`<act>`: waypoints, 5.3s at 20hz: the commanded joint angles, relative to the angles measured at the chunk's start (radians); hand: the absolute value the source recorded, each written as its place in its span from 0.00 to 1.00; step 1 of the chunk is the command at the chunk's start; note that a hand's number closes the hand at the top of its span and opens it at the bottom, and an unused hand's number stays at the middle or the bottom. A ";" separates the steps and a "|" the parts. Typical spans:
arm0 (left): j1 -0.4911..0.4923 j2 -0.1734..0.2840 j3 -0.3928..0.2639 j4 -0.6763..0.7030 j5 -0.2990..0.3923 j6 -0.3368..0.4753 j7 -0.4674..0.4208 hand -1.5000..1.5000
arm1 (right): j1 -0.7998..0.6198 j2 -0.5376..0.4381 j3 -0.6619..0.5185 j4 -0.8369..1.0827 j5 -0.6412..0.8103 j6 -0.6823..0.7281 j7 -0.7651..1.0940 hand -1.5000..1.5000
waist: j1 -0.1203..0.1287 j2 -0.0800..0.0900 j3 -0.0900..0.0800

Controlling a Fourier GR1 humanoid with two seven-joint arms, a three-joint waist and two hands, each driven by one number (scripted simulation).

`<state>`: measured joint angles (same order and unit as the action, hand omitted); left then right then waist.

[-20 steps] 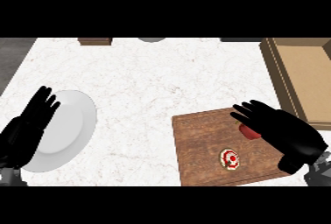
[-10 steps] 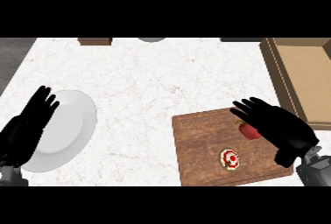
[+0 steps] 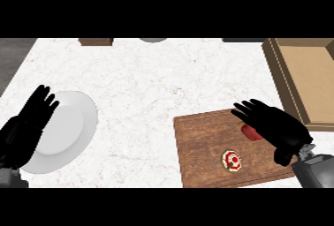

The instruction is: Pick the bell pepper from the cutting board and place it in the cardboard box

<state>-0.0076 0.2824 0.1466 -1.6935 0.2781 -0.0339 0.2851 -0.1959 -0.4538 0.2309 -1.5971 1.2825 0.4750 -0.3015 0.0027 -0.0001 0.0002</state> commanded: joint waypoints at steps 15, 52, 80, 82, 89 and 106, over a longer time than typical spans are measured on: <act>-0.049 -0.002 0.072 0.023 0.016 -0.073 0.067 0.50 | -0.009 0.083 -0.029 0.151 0.099 -0.163 -0.110 1.00 | -0.002 0.000 0.000; -0.079 -0.035 0.040 0.038 -0.036 -0.076 0.038 0.50 | -1.050 0.194 -0.605 0.948 0.199 -0.512 1.023 1.00 | 0.037 0.011 0.000; -0.065 -0.079 0.035 0.081 -0.086 -0.064 -0.026 0.50 | -0.977 -0.151 -0.692 1.260 0.139 -0.794 0.849 1.00 | 0.026 0.014 0.001; -0.055 -0.063 0.047 0.057 -0.055 -0.090 -0.008 0.50 | -0.938 -0.150 -0.707 1.290 0.125 -0.838 0.826 1.00 | 0.033 0.015 0.001; -0.048 -0.087 0.014 0.029 -0.079 -0.081 -0.017 0.50 | -0.901 -0.178 -0.807 1.399 0.019 -0.760 0.805 1.00 | 0.048 0.021 0.003; -0.048 -0.097 0.031 0.044 -0.080 -0.060 -0.006 0.50 | -0.800 -0.094 -1.046 1.214 -0.295 -1.166 0.503 0.00 | 0.016 0.008 0.003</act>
<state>-0.0571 0.1974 0.1811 -1.6503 0.2013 -0.1042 0.2809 -1.0141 -0.5705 -0.7446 -0.3238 1.0766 -0.5748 0.2732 0.0282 0.0118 0.0033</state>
